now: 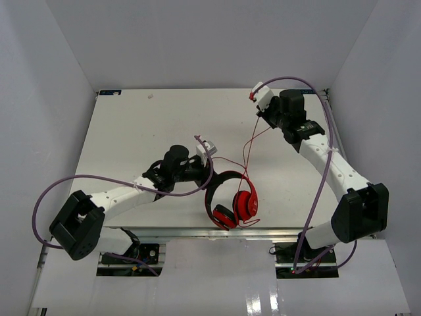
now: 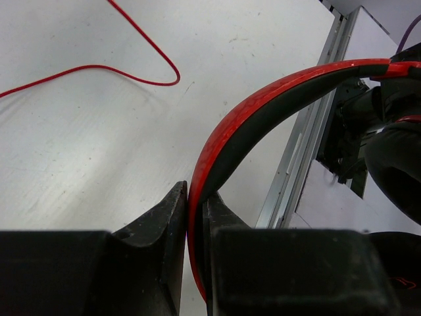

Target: Wrap the headphones

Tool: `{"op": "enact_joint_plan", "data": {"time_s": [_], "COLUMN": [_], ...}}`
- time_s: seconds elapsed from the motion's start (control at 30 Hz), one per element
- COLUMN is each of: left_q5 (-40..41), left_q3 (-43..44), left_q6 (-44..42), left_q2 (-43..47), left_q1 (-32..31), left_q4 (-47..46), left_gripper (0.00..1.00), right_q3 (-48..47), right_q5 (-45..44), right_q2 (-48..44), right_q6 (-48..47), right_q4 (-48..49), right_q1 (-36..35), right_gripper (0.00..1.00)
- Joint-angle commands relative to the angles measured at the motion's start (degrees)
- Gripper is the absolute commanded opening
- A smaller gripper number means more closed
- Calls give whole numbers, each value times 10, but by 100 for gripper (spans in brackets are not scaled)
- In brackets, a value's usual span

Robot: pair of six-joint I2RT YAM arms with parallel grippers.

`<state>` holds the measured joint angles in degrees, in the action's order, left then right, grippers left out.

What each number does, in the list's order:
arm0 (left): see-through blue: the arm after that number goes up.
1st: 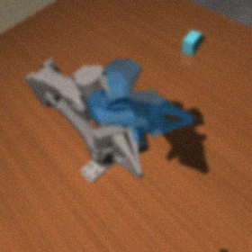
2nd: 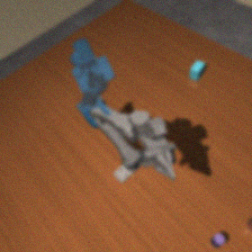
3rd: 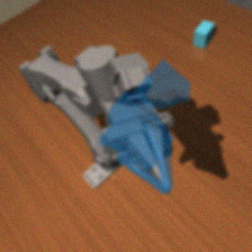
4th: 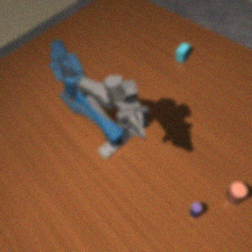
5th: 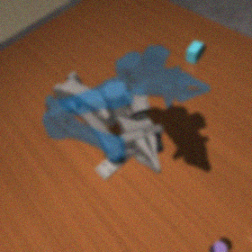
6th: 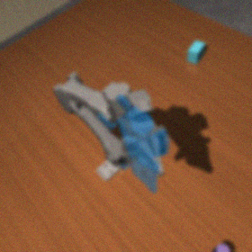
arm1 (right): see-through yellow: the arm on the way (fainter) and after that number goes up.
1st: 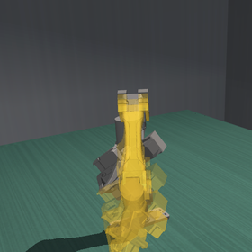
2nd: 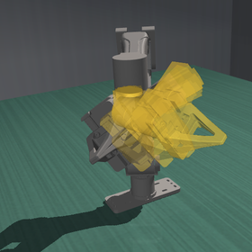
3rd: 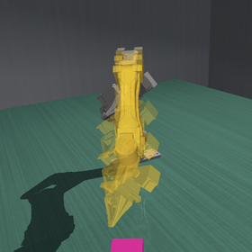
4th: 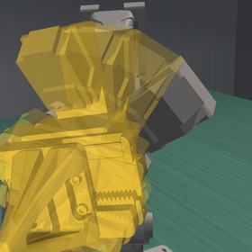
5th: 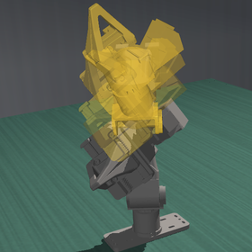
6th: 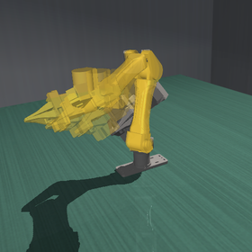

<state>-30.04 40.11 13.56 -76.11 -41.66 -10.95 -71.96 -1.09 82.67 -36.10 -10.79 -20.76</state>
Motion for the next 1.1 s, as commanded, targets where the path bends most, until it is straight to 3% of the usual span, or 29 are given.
{"op": "enact_joint_plan", "data": {"time_s": [0.0,0.47,0.8,0.93,1.07], "left_q5": [-21,-7,8,30,69], "left_q3": [-5,8,54,76,122], "left_q6": [11,7,28,61,102], "left_q2": [49,120,140,138,124], "left_q1": [-6,-8,-8,-7,-8], "left_q4": [-22,12,4,-22,-36], "left_gripper": [0,0,0,0,0], "right_q3": [-5,45,102,119,135], "right_q5": [6,72,135,208,337], "right_q2": [-8,-23,-29,-29,-29], "right_q6": [25,68,102,117,147], "right_q4": [27,31,31,31,38], "right_q1": [32,105,111,112,111], "right_gripper": [8,8,8,8,8]}}
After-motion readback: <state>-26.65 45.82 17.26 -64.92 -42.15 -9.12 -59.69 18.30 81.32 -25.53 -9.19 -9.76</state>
